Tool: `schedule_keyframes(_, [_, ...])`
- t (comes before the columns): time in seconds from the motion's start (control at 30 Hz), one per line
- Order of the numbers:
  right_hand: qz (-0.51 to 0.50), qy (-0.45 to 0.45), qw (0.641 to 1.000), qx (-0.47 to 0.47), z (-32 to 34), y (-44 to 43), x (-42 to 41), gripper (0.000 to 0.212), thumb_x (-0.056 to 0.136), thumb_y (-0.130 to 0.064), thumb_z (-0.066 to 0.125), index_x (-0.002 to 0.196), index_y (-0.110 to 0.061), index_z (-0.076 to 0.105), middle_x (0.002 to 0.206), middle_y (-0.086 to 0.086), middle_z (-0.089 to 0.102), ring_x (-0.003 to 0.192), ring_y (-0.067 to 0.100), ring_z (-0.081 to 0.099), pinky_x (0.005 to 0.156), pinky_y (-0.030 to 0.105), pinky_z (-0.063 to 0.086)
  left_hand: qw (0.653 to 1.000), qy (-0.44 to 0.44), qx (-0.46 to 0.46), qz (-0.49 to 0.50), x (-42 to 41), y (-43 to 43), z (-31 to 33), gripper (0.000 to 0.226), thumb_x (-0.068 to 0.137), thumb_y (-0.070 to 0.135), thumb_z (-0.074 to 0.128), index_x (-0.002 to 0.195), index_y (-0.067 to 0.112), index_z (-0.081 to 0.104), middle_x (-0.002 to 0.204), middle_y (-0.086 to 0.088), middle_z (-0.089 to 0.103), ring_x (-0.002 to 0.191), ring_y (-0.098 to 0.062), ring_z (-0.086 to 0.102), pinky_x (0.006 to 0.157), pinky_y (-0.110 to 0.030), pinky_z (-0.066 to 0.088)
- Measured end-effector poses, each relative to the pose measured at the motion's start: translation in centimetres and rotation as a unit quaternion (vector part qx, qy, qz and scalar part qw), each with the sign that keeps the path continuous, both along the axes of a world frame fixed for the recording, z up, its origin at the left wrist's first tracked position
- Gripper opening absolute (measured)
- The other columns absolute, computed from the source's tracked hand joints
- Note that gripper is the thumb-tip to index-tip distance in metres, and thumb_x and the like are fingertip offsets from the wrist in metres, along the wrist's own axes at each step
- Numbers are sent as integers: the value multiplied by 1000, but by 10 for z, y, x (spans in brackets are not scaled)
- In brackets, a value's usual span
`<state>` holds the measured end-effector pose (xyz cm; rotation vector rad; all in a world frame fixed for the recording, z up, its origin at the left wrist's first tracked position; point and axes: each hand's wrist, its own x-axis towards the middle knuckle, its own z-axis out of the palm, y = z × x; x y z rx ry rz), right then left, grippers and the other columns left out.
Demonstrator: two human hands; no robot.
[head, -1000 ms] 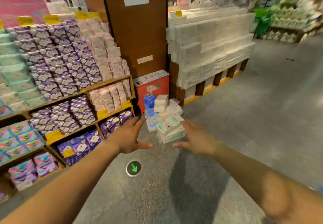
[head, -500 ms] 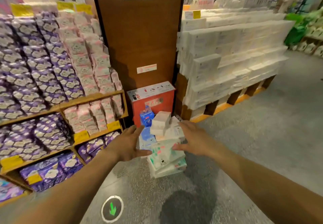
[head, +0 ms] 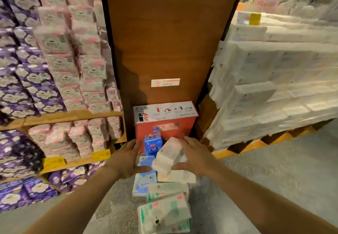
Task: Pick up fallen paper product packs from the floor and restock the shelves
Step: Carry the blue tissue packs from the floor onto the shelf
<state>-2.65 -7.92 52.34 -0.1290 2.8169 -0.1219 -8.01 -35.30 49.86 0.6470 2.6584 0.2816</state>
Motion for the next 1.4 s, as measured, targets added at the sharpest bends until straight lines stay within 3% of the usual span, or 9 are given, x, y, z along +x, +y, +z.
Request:
schedule_keyframes(0.17, [70,0,997,-13,-74,41,-115,109,80,-81,57,160,-20,15,166,2,16,152,27,19,119,49,31,998,-12,-20,60,-74,50,-68,145,39,107,5,161,28,-5,169,-5,9,153,-29,21,117,-43,34])
schedule_keyframes(0.27, [118,11,993,-21,-156,63,-186,110,79,-80,59,161,-22,14,168,1,12,154,26,15,121,48,26,995,-27,-38,87,-121,81,-135,132,53,97,26,161,28,-5,170,-5,4,154,-27,15,118,-44,32])
schedule_keyframes(0.47, [172,36,984,-25,-368,100,-307,113,81,-76,60,162,-17,9,168,10,14,152,33,22,121,46,28,989,-14,-47,141,-232,120,-328,116,80,77,59,162,22,-2,169,-8,8,153,-27,18,118,-40,33])
schedule_keyframes(0.7, [148,7,987,-58,-578,103,-405,112,80,-69,69,163,-23,9,162,19,27,146,37,36,116,46,35,982,-9,-19,186,-317,145,-562,117,79,70,69,161,20,1,163,-12,21,146,-37,32,117,-45,33])
schedule_keyframes(0.87, [128,13,990,-58,-671,85,-452,113,77,-70,72,162,-33,8,148,23,42,128,43,53,102,47,47,976,0,23,218,-357,149,-669,123,80,63,73,161,25,-12,165,-17,14,146,-38,32,118,-39,30])
schedule_keyframes(1.0, [117,11,990,-80,-716,78,-470,118,78,-58,79,160,-43,-4,133,27,48,120,47,56,100,46,48,973,41,60,220,-381,144,-719,126,78,58,78,160,33,-15,158,-19,32,132,-41,50,107,-42,43])
schedule_keyframes(1.1, [100,9,987,-127,-726,77,-469,110,81,-48,81,160,-48,4,132,21,44,119,47,55,102,46,47,965,74,84,237,-382,139,-728,112,83,46,78,161,35,-1,144,-20,48,120,-44,56,100,-46,47])
schedule_keyframes(1.27, [69,31,981,-179,-705,79,-458,89,89,-39,76,158,-46,21,132,12,44,122,40,53,107,44,42,950,101,145,259,-368,136,-692,95,83,40,81,159,35,24,135,-14,57,113,-39,63,97,-46,52])
schedule_keyframes(1.4, [78,71,968,-228,-634,78,-443,84,90,-32,75,157,-44,26,138,14,43,133,37,45,110,37,35,926,155,206,275,-345,123,-619,97,76,45,84,156,34,31,135,-10,59,118,-37,60,98,-46,50])
